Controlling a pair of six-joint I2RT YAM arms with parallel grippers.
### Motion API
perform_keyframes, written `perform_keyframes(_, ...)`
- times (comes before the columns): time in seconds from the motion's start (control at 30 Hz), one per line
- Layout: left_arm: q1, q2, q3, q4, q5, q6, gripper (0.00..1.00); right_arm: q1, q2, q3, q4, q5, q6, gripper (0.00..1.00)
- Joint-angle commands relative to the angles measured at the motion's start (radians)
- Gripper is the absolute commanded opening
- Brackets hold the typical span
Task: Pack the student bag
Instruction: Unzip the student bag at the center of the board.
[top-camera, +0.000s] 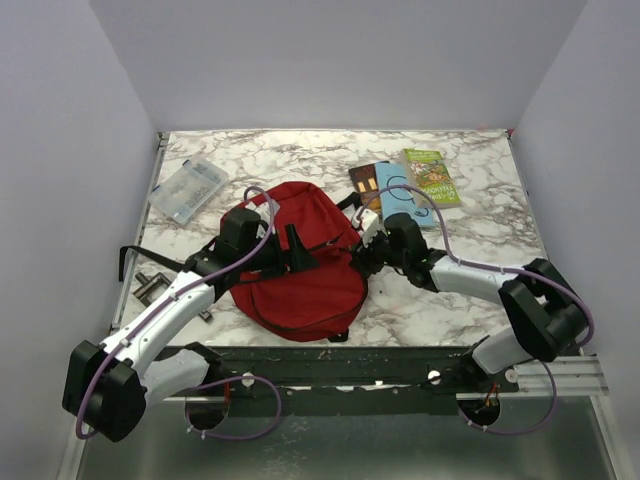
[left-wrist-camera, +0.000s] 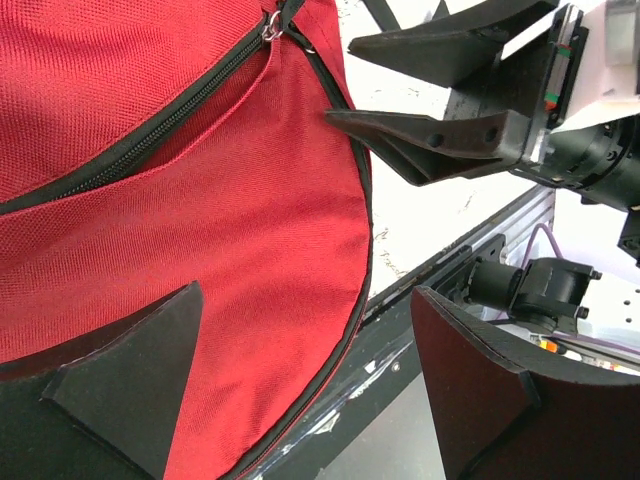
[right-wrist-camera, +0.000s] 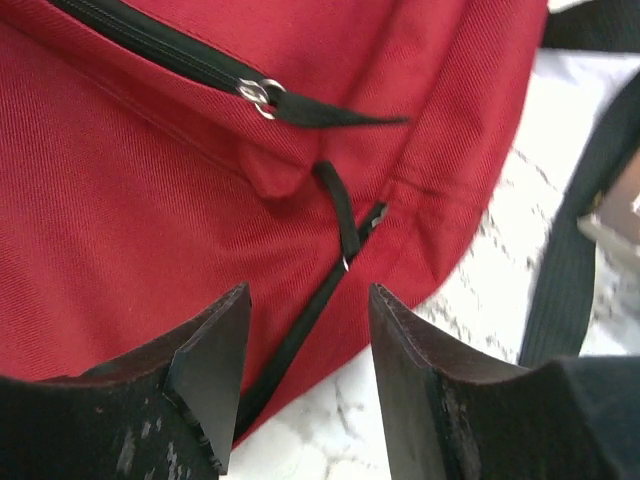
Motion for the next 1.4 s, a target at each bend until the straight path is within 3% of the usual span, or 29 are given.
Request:
perform_keyframes(0.0, -0.004, -0.013, -0.014, 0.003, 0.039, 0.007, 0.86, 0.000, 0.105, 0.059, 0.134, -0.122, -0.207, 0.53)
perform_keyframes(0.3, -0.005, 0.025, 0.014, -0.008, 0.072, 0.054, 0.86, 0.000, 0.283, 0.169, 0.172, -0.050, -0.170, 0.47)
perform_keyframes(0.47, -0.005, 0.085, 0.065, -0.038, 0.058, 0.075, 0.85, 0.001, 0.297, 0.239, 0.055, -0.015, -0.126, 0.20)
perform_keyframes(0.6, -0.010, 0.162, 0.114, -0.039, 0.064, 0.065, 0.82, 0.000, 0.259, 0.194, 0.057, -0.012, -0.045, 0.01)
perform_keyframes(0.8, -0.013, 0.299, 0.154, 0.064, 0.090, -0.009, 0.74, -0.001, 0.207, 0.149, 0.021, -0.055, 0.073, 0.00)
perform_keyframes(0.9, -0.013, 0.358, 0.164, 0.122, 0.106, -0.048, 0.72, -0.001, 0.194, 0.088, 0.095, -0.010, 0.152, 0.01)
perform_keyframes(1.03, -0.014, 0.403, 0.150, 0.165, 0.128, -0.071, 0.76, -0.006, 0.224, 0.077, 0.106, 0.032, 0.171, 0.16)
perform_keyframes(1.37, -0.007, 0.412, 0.071, 0.174, 0.078, -0.060, 0.71, -0.027, 0.220, 0.070, 0.171, 0.086, 0.191, 0.27)
